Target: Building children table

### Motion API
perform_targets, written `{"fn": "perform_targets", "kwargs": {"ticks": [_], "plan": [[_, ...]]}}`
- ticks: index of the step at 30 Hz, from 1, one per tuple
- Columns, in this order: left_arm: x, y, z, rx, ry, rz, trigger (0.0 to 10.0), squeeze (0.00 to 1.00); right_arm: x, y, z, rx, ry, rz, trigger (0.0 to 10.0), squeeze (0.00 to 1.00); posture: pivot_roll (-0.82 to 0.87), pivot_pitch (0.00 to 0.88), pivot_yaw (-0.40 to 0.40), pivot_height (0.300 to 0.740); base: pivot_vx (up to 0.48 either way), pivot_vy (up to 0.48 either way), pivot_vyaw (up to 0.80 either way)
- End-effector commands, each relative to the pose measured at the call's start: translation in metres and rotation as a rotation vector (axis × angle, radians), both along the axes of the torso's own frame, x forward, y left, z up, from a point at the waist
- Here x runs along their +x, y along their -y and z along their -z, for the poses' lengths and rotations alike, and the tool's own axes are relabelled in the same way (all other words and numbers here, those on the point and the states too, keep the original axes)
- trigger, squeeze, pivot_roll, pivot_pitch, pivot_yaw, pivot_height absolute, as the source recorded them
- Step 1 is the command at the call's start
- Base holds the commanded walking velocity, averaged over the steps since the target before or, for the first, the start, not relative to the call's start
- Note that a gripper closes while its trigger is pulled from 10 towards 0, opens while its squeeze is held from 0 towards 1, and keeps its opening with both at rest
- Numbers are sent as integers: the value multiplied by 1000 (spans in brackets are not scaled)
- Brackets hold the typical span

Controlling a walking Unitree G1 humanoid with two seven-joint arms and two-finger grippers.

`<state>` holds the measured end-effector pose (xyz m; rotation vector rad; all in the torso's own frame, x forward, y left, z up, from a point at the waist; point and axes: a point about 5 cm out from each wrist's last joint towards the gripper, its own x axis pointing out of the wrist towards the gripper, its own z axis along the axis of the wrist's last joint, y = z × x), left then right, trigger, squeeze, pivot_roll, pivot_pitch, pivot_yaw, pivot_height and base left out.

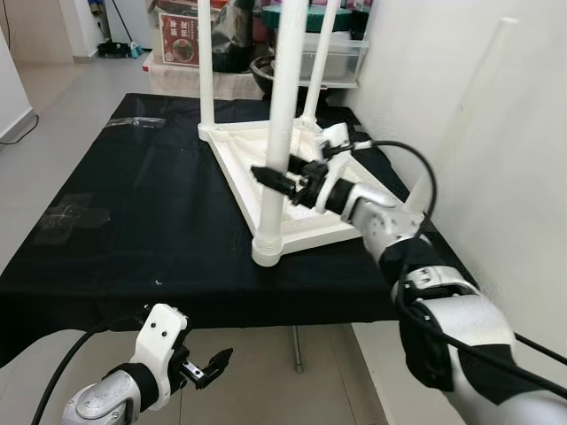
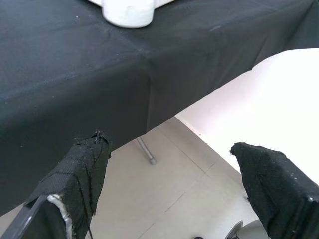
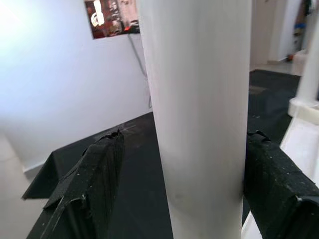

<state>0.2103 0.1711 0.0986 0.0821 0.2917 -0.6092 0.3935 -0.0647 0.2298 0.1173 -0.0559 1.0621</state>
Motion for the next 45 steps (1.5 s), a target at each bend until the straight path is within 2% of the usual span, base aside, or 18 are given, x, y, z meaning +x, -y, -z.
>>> {"fn": "perform_targets", "kwargs": {"ticks": [1,4,8,10,11,14,19,26,30,31,32,33,34,35,41,42,44,45], "plan": [[-2,2,2,-1,-14,2,10000,0,-6,-18,4,-49,5,-92,10000,0,162,0,-152,740,0,0,0],[-3,2,2,1,-16,4,10000,0,-13,-42,6,-103,63,-156,10000,0,165,0,-154,740,0,0,0],[-3,2,2,2,-17,5,10000,0,-14,-48,5,-112,75,-153,10000,0,166,0,-156,740,0,0,0],[-2,2,2,3,-14,3,10000,0,-12,-51,2,-112,80,-115,8863,0,169,0,-163,740,0,0,0],[-2,2,2,0,-11,-2,10000,0,-2,-45,4,-153,39,77,0,0,167,0,-166,740,0,0,0],[-2,3,2,-2,-9,-6,10000,0,5,-38,6,-186,13,217,0,0,166,0,-166,740,0,0,0],[-5,4,5,-6,-20,-6,10000,0,20,19,36,-205,-188,768,0,0,141,0,-153,740,0,0,0],[-3,5,5,-10,-21,-2,10000,0,16,54,62,-167,-309,1093,0,0,129,0,-138,740,0,0,0],[-2,7,6,-12,-27,13,10000,0,7,53,81,-144,-393,1210,0,0,122,0,-124,740,0,0,0],[-1,8,6,-13,-28,21,10000,0,3,40,86,-140,-435,1201,1882,0,114,0,-112,740,0,0,0],[-1,8,6,-13,-28,21,10000,0,3,40,86,-140,-435,1201,1882,0,114,0,-112,740,0,0,0],[0,9,6,-12,-27,26,10000,0,2,22,84,-77,-447,1112,10000,0,112,0,-110,740,0,0,0],[0,9,6,-12,-27,26,10000,0,2,22,84,-77,-447,1112,10000,0,112,0,-110,740,0,0,0],[1,8,5,-11,-24,29,10000,0,1,11,77,-18,-420,1040,10000,1000,112,0,-109,740,0,0,0],[2,6,3,-9,-20,26,10000,0,6,-4,42,79,-309,786,10000,1000,111,0,-107,740,0,0,0],[2,5,4,-9,-20,25,10000,0,6,-8,29,115,-265,629,10000,0,107,0,-105,740,0,0,0],[2,5,4,-9,-20,25,10000,0,6,-8,29,115,-265,629,10000,0,107,0,-105,740,0,0,0],[2,5,4,-10,-21,25,10000,0,4,-12,19,149,-217,481,10000,0,109,0,-107,740,0,0,0]]}}
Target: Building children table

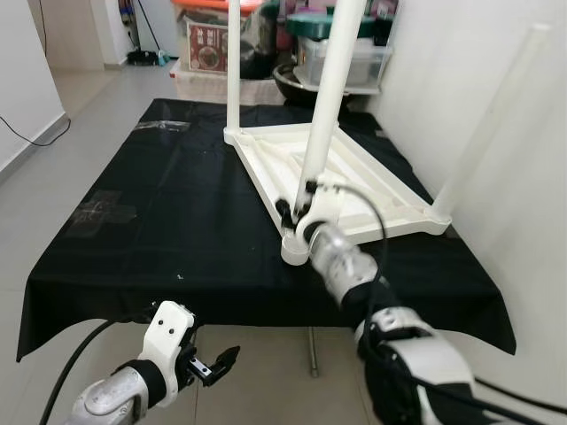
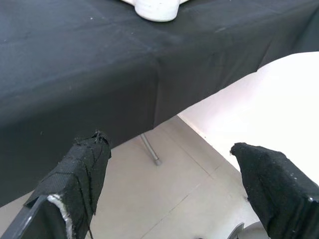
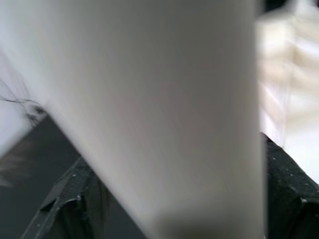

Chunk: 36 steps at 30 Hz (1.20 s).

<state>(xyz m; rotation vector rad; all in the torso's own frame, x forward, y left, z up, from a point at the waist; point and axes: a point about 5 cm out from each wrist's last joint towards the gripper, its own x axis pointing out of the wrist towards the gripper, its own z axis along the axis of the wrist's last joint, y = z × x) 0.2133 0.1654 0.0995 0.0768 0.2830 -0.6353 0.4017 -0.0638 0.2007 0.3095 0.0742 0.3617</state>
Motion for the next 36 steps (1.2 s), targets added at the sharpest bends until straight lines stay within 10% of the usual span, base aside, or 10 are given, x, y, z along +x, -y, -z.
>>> {"fn": "perform_targets", "kwargs": {"ticks": [1,5,12,13,15,25,26,28,31,36], "plan": [[-1,0,5,-1,-24,0,10000,0,-10,-13,-16,45,133,-312,10000,0,114,0,-109,740,0,0,0],[2,2,4,-8,-17,-1,10000,0,-25,-18,-18,-78,333,-573,10000,0,122,0,-106,740,0,0,0],[2,3,3,-9,-16,2,10000,0,-28,-22,-7,-155,340,-636,10000,0,133,0,-109,740,0,0,0],[2,3,2,-10,-12,3,10000,0,-28,-28,-2,-184,328,-643,3647,0,148,0,-117,740,0,0,0],[2,2,0,-11,-8,0,10000,0,-27,-43,0,-263,325,-640,0,0,155,0,-123,740,0,0,0],[0,3,0,-18,-10,-5,10000,0,-17,-47,0,-294,228,-433,0,0,147,0,-123,740,0,0,0],[0,3,1,-20,-11,-5,10000,0,-6,-23,11,-288,116,-167,0,0,133,0,-121,740,0,0,0],[0,3,1,-20,-11,-5,10000,0,-6,-23,11,-288,116,-167,0,0,133,0,-121,740,0,0,0],[0,5,3,-25,-14,-5,10000,0,-9,27,42,-290,-55,331,0,0,120,0,-122,740,0,0,0],[0,6,4,-30,-18,-4,10000,0,-24,25,49,-309,-32,373,0,0,110,0,-114,740,0,0,0]]}}
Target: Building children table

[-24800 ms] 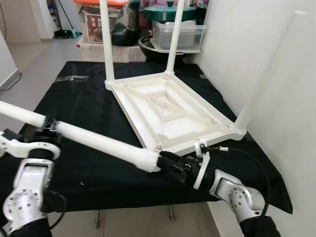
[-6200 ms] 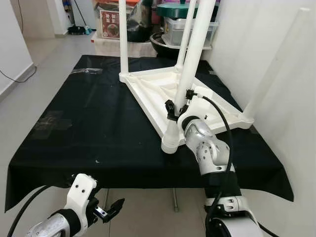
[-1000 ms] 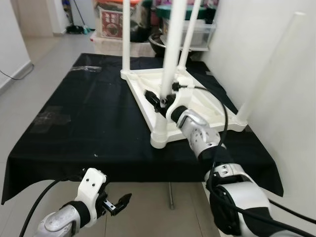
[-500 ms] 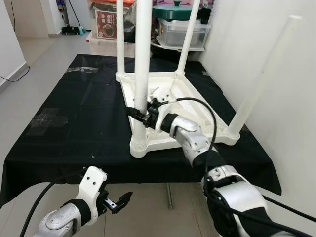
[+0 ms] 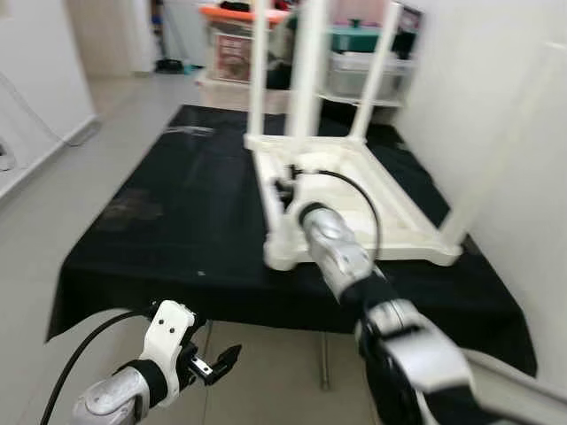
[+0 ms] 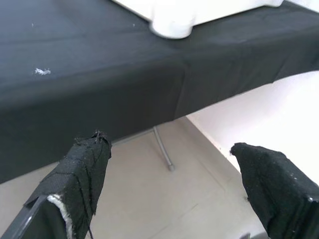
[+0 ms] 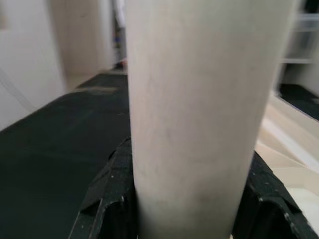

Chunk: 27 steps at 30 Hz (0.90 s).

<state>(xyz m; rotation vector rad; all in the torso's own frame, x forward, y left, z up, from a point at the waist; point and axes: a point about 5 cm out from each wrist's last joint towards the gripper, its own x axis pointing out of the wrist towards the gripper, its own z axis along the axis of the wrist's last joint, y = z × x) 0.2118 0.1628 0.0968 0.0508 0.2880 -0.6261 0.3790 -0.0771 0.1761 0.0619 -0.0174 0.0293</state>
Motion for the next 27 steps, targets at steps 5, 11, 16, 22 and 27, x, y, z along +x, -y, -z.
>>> {"fn": "perform_targets", "kwargs": {"ticks": [5,11,16,22,27], "plan": [[2,6,3,-11,-13,19,10000,0,-17,-6,18,-31,-110,22,8784,0,97,0,-109,740,0,0,0],[4,5,2,-10,-7,13,10000,0,-10,-14,1,37,-70,-49,10000,1000,101,0,-111,740,0,0,0],[3,4,2,-13,-7,6,10000,0,-5,-13,-24,11,17,-213,10000,835,102,0,-110,740,0,0,0],[5,5,3,-13,-4,9,10000,0,-17,-19,-41,42,131,-663,10000,0,105,0,-109,740,0,0,0],[8,5,1,-12,4,13,10000,0,-23,-18,-40,20,162,-921,10000,0,114,0,-115,740,0,0,0]]}}
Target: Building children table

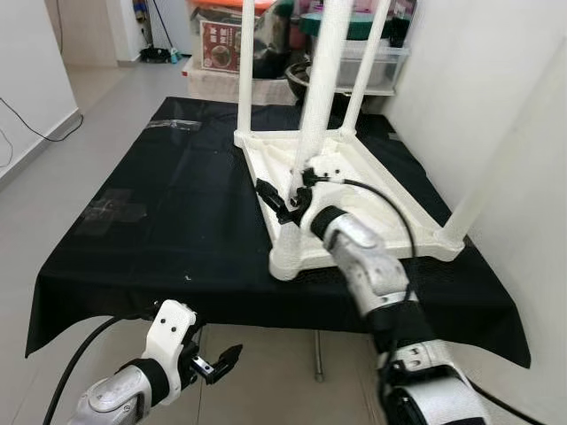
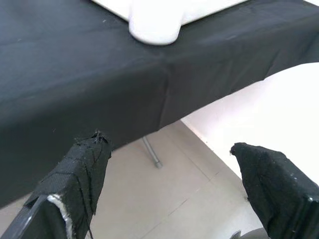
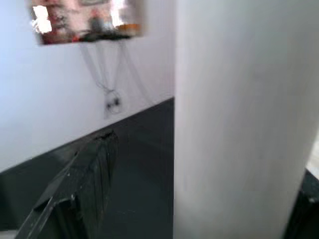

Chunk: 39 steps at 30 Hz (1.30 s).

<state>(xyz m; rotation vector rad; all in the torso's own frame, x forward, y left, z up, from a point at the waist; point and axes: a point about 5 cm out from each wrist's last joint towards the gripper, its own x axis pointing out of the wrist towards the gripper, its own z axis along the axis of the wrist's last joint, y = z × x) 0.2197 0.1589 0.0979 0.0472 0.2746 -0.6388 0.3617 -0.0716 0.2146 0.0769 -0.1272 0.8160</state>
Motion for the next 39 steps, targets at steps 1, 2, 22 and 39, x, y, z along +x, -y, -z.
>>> {"fn": "perform_targets", "kwargs": {"ticks": [1,2,22,39], "plan": [[2,1,2,-2,-4,0,10000,0,-1,-14,2,-10,30,-186,10000,0,134,0,-121,740,0,0,0],[2,1,2,-2,-4,0,10000,0,-1,-14,2,-10,30,-186,10000,0,134,0,-121,740,0,0,0],[-6,-2,2,2,-5,-26,10000,0,40,34,47,-103,-299,878,0,0,149,0,-134,740,0,0,0],[-1,-2,2,4,-15,1,10000,0,12,16,36,98,-257,699,10000,1000,99,0,-91,740,0,0,0]]}}
